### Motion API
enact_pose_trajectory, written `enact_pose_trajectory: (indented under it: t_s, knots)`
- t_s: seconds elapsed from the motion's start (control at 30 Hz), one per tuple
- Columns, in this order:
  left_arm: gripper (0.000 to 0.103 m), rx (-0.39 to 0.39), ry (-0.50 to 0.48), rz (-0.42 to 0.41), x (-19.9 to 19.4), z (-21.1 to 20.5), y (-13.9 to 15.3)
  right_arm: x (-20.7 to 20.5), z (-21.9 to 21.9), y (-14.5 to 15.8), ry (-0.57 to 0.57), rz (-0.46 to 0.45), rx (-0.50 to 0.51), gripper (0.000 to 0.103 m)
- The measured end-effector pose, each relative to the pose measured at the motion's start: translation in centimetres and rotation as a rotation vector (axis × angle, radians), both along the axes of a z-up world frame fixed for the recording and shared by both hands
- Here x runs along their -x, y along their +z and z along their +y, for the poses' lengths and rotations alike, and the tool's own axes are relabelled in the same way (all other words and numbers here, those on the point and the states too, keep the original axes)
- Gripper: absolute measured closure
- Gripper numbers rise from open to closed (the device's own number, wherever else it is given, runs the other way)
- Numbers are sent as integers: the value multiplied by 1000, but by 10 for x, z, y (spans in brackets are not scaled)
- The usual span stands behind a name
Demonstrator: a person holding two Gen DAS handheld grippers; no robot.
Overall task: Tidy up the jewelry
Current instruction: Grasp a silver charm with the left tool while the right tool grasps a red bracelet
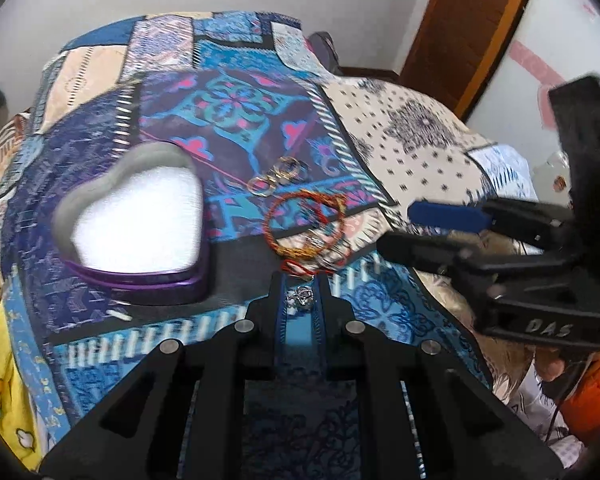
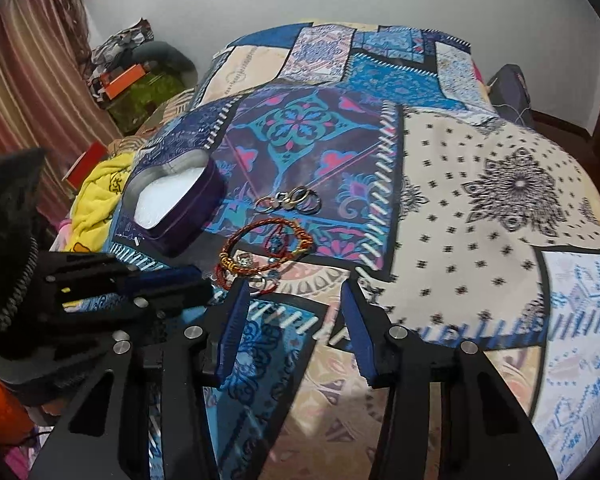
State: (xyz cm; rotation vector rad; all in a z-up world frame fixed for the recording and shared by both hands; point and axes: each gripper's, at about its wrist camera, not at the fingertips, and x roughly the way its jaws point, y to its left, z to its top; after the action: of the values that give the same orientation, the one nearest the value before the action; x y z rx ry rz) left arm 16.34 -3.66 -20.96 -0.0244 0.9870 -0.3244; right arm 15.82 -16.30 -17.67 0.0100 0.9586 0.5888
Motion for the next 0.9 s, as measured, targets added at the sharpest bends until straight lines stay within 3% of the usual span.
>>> enact_pose_trajectory:
  t_s: [0.2,0.43,0.53,0.77,0.83,0.87,0.9]
  knots:
    - [91,-12,53,-48,2,15,12,-7,10,-6,15,37,-21,61]
    - [91,-11,63,-67,-3,15,11,-25,13,-9,-59,52,-17,61]
    - [91,-17,65,-79,-5,13,12,-34,12,-12,-93,49,10,69]
    - [91,-6,72,-87,-10,15,11,-41,18,-23,-73,48,77,76]
    - [91,-3,74,-82,-11,15,10,-39,23,-23,-56,27,104,82]
    - [91,-2,75,-81,-12,15,9,-38,25,-23,-47,23,107,92]
    - [91,-2,76,-81,-12,16,9,-38,26,-23,-39,22,109,95]
